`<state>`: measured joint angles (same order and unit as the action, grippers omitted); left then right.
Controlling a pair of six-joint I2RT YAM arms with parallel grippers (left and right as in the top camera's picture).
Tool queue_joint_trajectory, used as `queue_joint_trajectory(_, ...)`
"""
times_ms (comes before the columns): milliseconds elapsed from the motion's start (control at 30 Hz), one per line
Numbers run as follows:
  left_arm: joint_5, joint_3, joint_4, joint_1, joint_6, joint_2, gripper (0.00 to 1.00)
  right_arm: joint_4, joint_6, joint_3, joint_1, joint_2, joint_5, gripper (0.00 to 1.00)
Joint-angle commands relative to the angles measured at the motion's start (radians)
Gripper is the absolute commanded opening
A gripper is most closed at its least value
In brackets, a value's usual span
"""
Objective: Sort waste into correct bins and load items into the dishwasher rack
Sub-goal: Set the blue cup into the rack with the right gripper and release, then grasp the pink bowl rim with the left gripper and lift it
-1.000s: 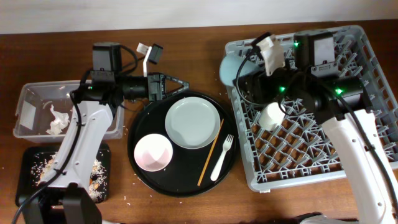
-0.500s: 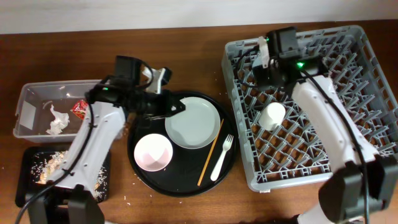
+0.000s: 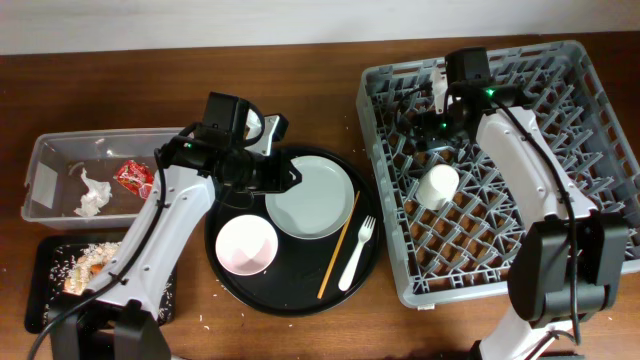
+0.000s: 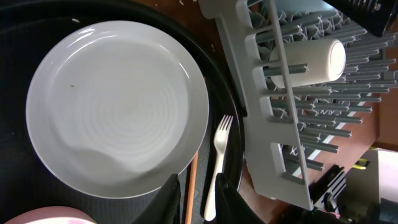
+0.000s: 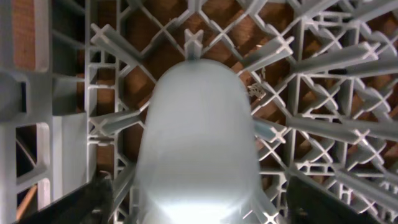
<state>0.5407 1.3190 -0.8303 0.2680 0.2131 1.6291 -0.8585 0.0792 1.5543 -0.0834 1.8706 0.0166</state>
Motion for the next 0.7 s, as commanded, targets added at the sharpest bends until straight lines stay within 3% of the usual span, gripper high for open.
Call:
queue_joint_trajectory(0,-0.011,-0.003,-0.002,0.001,0.002,-0.002,0.24,0.011,-0.006,0.02,0.005,0.005,-0.01,0.99)
queue_joint_trajectory(200,-0.079,-0.003,-0.006,0.0,0.002,-0.025,0.24,-0.074,-0.007,0.111,0.006,-0.05,-0.082,0.99)
queue_joint_trajectory(367,-0.485,-0.003,-0.188,0.0,0.135,-0.214,0.23,-0.227,-0.006,0.178,0.006,-0.15,-0.332,0.99)
queue_joint_trajectory(467,-0.557,-0.003,-0.307,0.0,0.146,-0.312,0.24,-0.304,-0.006,0.178,0.006,-0.162,-0.5,0.98)
queue_joint_trajectory(533,-0.599,-0.005,-0.391,0.0,0.21,-0.323,0.24,-0.355,-0.007,0.178,0.005,-0.162,-0.507,0.99)
queue_joint_trajectory(633,-0.635,-0.096,-0.394,0.0,0.237,-0.319,0.28,-0.415,-0.006,0.177,0.005,-0.162,-0.506,0.99)
queue_joint_trajectory(667,-0.684,-0.144,-0.383,-0.002,0.263,-0.319,0.34,-0.43,-0.006,0.177,0.005,-0.162,-0.506,0.99)
